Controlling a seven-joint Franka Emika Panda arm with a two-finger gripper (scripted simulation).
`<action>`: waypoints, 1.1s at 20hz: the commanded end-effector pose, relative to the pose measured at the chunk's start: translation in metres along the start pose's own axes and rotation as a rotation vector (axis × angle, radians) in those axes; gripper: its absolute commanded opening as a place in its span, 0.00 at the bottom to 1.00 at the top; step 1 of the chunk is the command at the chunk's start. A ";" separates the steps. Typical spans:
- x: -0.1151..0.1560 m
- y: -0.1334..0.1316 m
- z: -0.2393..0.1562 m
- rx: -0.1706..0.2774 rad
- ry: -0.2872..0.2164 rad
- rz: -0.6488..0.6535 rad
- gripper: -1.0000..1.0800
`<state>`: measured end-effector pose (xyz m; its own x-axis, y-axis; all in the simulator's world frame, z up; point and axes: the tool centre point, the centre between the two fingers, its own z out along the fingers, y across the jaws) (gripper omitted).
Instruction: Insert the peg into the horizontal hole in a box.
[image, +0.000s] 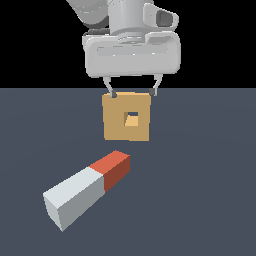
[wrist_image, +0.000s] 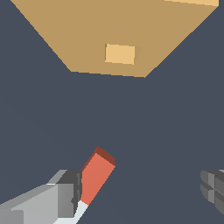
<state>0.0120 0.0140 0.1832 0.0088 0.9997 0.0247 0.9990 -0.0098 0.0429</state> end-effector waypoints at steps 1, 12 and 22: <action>0.000 0.000 0.000 0.000 0.000 0.000 0.96; -0.048 -0.019 0.029 0.009 -0.011 0.170 0.96; -0.128 -0.080 0.084 0.027 -0.032 0.499 0.96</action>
<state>-0.0561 -0.1023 0.1006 0.4486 0.8937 0.0071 0.8937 -0.4486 0.0095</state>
